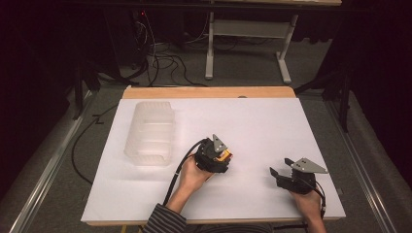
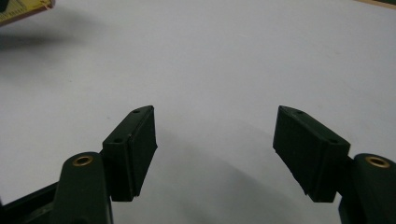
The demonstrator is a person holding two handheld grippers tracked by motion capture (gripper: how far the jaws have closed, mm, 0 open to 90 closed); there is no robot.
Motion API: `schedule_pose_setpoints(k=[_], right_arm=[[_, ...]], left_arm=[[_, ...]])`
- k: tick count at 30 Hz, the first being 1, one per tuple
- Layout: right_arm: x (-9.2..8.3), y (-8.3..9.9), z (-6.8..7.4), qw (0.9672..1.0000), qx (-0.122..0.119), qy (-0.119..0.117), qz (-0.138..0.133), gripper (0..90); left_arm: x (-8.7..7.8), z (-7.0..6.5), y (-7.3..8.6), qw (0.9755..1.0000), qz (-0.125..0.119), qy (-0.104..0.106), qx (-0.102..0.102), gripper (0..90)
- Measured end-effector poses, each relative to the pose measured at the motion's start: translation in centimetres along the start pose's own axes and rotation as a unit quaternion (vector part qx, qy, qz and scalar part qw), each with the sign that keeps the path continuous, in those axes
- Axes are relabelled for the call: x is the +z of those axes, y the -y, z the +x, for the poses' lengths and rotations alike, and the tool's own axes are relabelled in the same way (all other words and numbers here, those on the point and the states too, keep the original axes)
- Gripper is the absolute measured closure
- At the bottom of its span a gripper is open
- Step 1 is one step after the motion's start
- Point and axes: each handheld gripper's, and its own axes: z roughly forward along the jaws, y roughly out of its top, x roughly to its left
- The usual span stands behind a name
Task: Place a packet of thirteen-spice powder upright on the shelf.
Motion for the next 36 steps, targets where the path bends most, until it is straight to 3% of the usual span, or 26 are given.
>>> schedule_pose_setpoints(k=[5,9,14,15,16,19,31,36], right_arm=[[0.0,0.0,0.0,1.0000,-0.001,0.000,0.000,30.5],[0.0,0.0,0.0,1.0000,0.003,-0.001,0.001,30.5],[-0.1,0.0,0.0,1.0000,0.002,0.000,-0.004,30.6],[-0.1,0.0,0.0,1.0000,0.002,-0.001,-0.003,30.6],[0.0,0.0,0.0,1.0000,-0.003,-0.001,0.001,30.7],[0.0,0.0,0.0,1.0000,-0.006,0.000,0.001,30.7],[0.0,0.0,0.1,1.0000,-0.004,0.002,-0.002,30.7],[0.0,0.0,0.1,1.0000,-0.004,0.004,-0.002,30.8]], left_arm=[[-0.8,0.1,0.0,0.9999,-0.007,-0.008,0.003,32.9],[-1.5,0.4,-0.1,0.9997,-0.021,-0.002,-0.008,32.9],[-2.2,0.4,0.1,0.9998,-0.016,-0.011,-0.004,32.9],[-2.5,0.5,0.2,0.9997,-0.021,-0.010,-0.006,32.8],[-2.9,0.9,0.4,0.9991,-0.034,0.003,-0.024,32.8],[-3.0,1.3,0.4,0.9986,-0.039,0.003,-0.036,32.8],[-5.4,2.6,0.3,0.9964,-0.067,-0.019,-0.048,32.8],[-6.7,3.1,0.3,0.9949,-0.079,-0.043,-0.045,32.7]])
